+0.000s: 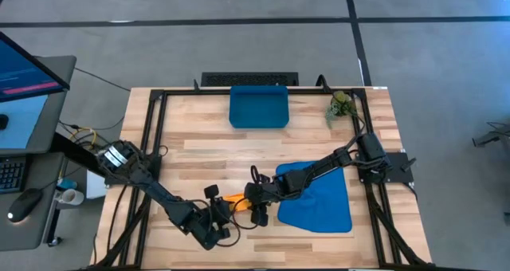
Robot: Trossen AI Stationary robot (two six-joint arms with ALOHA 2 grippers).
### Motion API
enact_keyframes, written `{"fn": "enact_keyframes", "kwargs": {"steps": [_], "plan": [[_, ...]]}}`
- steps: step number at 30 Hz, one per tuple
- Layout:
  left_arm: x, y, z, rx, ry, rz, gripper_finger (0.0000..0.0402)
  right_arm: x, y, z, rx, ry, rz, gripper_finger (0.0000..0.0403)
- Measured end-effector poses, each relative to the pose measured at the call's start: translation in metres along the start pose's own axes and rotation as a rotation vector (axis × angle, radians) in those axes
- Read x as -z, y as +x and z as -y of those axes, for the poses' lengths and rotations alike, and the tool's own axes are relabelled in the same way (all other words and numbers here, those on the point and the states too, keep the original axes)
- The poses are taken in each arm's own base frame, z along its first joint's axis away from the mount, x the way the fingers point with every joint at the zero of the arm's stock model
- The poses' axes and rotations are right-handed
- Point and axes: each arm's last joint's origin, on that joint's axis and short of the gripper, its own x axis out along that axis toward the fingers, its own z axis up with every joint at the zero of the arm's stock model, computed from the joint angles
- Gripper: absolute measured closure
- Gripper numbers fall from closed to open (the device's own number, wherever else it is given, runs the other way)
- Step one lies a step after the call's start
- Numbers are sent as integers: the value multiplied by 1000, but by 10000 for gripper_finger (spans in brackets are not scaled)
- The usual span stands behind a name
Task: Roll microfiber towels into tight, uniform cylinder then place into a basket
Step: Roll the yellow microfiber cloth
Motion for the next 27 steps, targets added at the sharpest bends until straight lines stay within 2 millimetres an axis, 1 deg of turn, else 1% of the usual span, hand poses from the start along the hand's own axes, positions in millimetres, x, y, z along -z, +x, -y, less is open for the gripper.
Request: {"fn": "enact_keyframes", "kwargs": {"steps": [3, 6, 12, 16, 23, 27], "plan": [[6, 10, 0, 14, 0, -54, 288, 0, 0, 0, 2, 0, 2, 235], [8, 16, -1, 14, -14, -77, 288, 0, 0, 0, 1, 0, 2, 234], [8, 18, -1, 10, -17, -81, 288, 0, 0, 0, -4, 1, -1, 229], [8, 19, -1, 10, -17, -85, 288, -5, -9, 2, -19, 9, -6, 235], [8, 19, -1, 14, -12, -91, 288, -7, -45, -6, -18, -53, -55, 252], [9, 19, -1, 14, -21, -93, 288, -9, -66, -14, 4, -75, -35, 259]]}}
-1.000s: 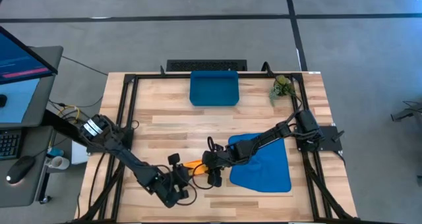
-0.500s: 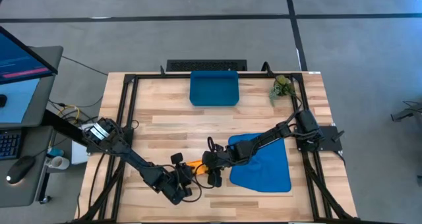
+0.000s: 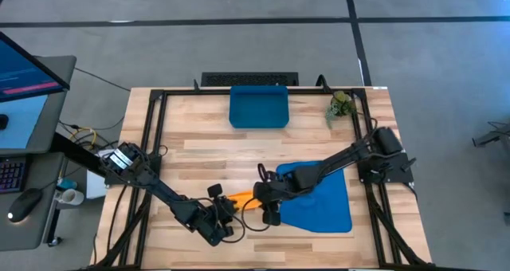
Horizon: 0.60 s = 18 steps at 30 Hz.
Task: Roll microfiber towels into tight, uniform cylinder then place into a basket
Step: Roll the yellow microfiber cloth
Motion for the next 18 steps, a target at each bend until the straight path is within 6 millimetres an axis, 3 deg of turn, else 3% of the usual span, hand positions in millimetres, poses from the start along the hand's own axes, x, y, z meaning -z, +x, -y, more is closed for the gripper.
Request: {"fn": "enact_keyframes", "kwargs": {"steps": [5, 10, 18], "plan": [[0, 0, 0, 0, -15, -1, 288, -3, -20, -14, 13, -87, 69, 262], [-1, 1, -1, -3, -20, -2, 288, -6, -24, -24, 51, -205, 147, 259], [-1, 2, -2, -2, -23, -7, 288, -20, -21, -12, 67, -300, 234, 254]]}}
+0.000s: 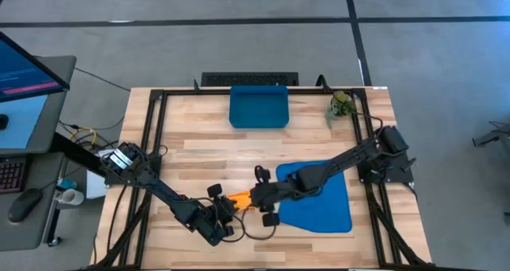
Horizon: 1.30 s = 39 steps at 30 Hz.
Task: Roll microfiber towels into tight, uniform cylinder then place into a basket
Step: Roll the yellow microfiber cloth
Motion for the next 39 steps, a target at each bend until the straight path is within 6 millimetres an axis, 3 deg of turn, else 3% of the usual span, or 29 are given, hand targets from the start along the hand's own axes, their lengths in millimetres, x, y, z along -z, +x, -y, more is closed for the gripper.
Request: {"fn": "enact_keyframes", "kwargs": {"steps": [5, 10, 12, 15, 26, 39], "plan": [[0, 0, 0, 0, 5, -1, 288, -3, 2, 20, 31, 35, 18, 212], [0, 0, 0, 1, 4, -1, 288, 8, 23, 32, -6, 58, -22, 169], [0, 0, 0, 0, 5, -2, 288, 2, 35, 32, -42, 66, 50, 164], [0, 0, 0, 0, 5, -2, 288, 17, 45, 35, -37, 68, -21, 164], [0, 0, 0, 1, 5, -4, 288, 34, 80, 42, -40, 133, -64, 165], [1, 0, 0, 8, 4, -10, 288, 51, 90, 50, -86, 318, -181, 194]]}}
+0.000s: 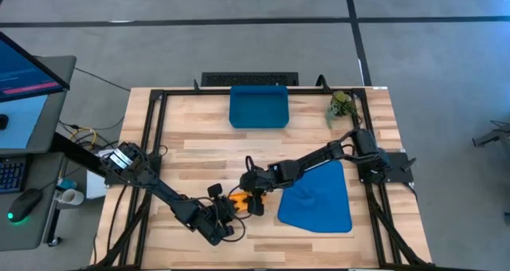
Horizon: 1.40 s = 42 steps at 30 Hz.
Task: Roll microfiber towels into tight, uniform cylinder then place into a basket
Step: Roll the yellow microfiber cloth
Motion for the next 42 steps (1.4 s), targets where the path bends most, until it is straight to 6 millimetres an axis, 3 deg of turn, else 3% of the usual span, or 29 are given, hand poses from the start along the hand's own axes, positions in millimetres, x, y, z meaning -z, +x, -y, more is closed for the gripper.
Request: {"fn": "enact_keyframes", "kwargs": {"steps": [9, 21, 35, 42], "plan": [[0, 0, 0, -5, 10, 7, 288, 2, 3, -1, -34, -2, -15, 250], [0, -12, 1, 3, 53, 22, 288, 1, 2, -2, -51, -12, -18, 383], [-16, -88, -32, -92, 78, 80, 317, 2, 0, -3, -46, -48, -33, 383], [-30, -128, -67, -162, 93, 150, 328, 3, -30, -5, 26, -119, -124, 379]]}}
